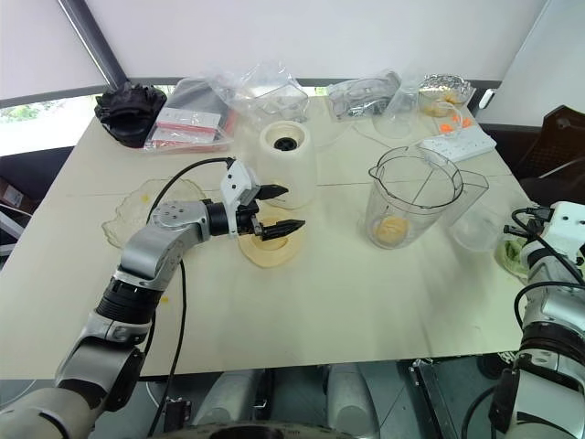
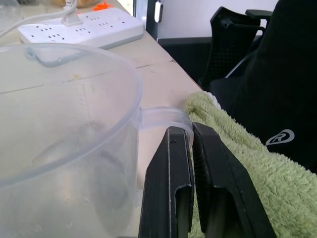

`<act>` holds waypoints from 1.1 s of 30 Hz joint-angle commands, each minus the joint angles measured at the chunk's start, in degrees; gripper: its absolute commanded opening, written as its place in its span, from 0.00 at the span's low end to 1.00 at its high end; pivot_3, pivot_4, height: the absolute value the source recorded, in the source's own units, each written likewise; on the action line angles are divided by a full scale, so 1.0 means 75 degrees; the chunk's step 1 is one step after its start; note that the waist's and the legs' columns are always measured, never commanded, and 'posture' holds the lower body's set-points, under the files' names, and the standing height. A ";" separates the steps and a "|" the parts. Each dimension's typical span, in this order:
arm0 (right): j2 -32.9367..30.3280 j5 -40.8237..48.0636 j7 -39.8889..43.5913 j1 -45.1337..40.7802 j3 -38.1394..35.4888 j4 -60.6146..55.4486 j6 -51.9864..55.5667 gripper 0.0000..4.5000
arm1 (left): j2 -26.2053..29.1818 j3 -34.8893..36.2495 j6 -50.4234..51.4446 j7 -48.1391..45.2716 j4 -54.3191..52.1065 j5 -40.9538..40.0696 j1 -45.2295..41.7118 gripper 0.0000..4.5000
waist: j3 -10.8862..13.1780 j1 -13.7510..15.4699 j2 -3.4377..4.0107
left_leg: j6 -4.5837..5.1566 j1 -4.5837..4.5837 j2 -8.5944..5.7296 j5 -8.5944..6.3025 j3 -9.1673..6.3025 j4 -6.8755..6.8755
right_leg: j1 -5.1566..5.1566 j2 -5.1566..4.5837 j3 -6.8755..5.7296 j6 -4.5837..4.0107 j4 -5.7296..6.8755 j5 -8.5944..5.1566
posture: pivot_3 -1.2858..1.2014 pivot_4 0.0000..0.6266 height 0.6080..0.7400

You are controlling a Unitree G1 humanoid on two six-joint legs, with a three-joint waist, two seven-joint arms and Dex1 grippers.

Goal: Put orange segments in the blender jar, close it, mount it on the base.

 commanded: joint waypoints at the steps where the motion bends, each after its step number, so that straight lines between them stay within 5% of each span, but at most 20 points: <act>1: 0.0070 0.0102 0.0050 0.0188 -0.0096 -0.0355 0.0000 0.01 | 0.0024 -0.0021 -0.0140 -0.0034 -0.0227 -0.0002 -0.0065 1.00 | 0.0000 0.0001 0.0000 | 0.0000 0.0000 0.0000 0.0000 0.0000 0.0000 | 0.0000 0.0000 0.0000 0.0000 0.0000 0.0000 | 0.52 0.24 1.00; 20: 0.1308 0.1352 -0.0525 0.0830 -0.0919 -0.3702 0.0225 0.01 | 0.0042 -0.0041 -0.0095 -0.0080 -0.0215 -0.0004 -0.0107 1.00 | 0.0008 0.0006 0.0013 | 0.0000 -0.0005 0.0005 0.0000 -0.0001 -0.0008 | -0.0011 -0.0001 0.0000 0.0003 0.0000 -0.0001 | 0.52 0.24 1.00; 33: 0.1240 0.1622 -0.0714 0.0779 -0.1199 -0.3851 0.0301 0.01 | 0.0015 -0.0056 -0.0093 -0.0065 -0.0251 -0.0020 -0.0082 1.00 | 0.0009 0.0024 0.0015 | 0.0000 -0.0010 0.0004 0.0000 -0.0001 -0.0009 | -0.0017 -0.0002 0.0001 0.0001 0.0000 -0.0002 | 0.52 0.24 1.00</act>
